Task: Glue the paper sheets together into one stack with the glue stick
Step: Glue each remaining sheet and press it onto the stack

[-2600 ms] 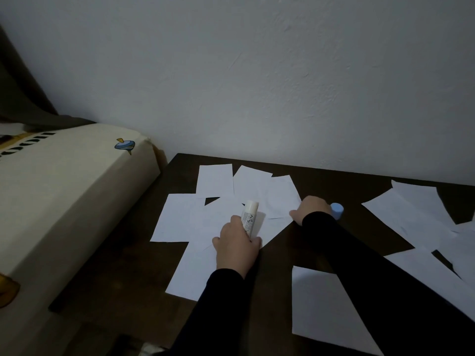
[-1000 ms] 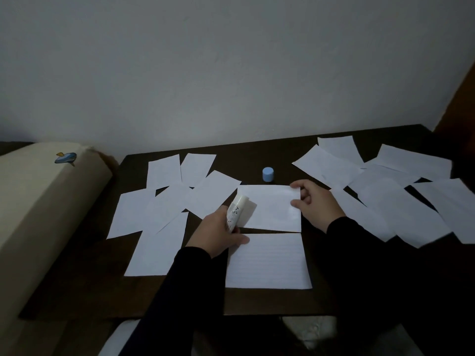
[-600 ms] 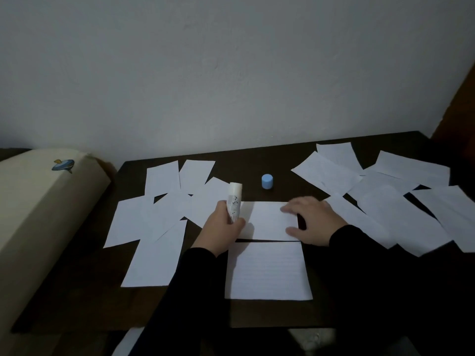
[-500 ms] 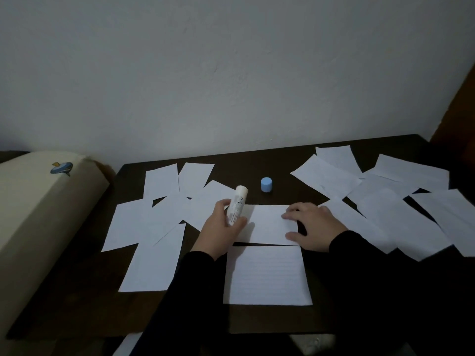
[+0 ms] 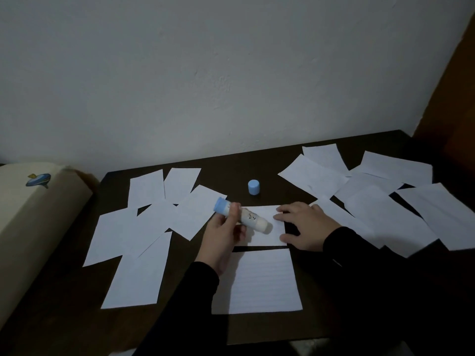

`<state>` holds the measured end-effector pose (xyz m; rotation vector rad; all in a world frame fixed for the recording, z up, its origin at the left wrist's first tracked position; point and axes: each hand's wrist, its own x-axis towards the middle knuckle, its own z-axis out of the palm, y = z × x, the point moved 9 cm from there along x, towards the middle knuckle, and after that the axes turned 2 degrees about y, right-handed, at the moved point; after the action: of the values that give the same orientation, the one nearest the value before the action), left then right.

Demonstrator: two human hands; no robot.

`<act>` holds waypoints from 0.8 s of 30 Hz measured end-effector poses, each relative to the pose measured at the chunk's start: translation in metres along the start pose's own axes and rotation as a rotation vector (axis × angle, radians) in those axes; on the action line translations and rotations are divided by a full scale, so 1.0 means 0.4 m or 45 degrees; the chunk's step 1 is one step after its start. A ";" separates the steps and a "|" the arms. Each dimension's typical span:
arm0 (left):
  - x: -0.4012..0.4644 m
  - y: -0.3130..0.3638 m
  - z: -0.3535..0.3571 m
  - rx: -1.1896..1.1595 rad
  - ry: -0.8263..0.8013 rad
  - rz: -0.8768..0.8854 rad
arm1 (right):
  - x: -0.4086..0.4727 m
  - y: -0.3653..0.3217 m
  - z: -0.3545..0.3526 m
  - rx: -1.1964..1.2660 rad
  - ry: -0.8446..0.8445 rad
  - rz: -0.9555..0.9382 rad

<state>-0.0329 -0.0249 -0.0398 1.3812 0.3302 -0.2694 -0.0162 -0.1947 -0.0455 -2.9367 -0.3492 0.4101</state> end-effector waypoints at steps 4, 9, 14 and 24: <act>-0.004 -0.010 0.033 0.225 -0.104 0.055 | -0.008 0.005 0.013 0.016 -0.045 -0.022; -0.044 0.024 0.116 0.936 -0.159 0.543 | -0.018 -0.003 0.012 0.052 -0.001 -0.032; -0.045 0.007 0.152 1.115 -0.203 0.617 | -0.020 -0.008 0.012 0.086 0.037 -0.012; -0.043 0.031 0.125 1.237 -0.199 0.651 | -0.017 -0.021 0.003 0.099 -0.012 0.065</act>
<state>-0.0405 -0.0720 -0.0141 2.3179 -0.3495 -0.1003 -0.0247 -0.1883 -0.0432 -2.8740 -0.2538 0.4338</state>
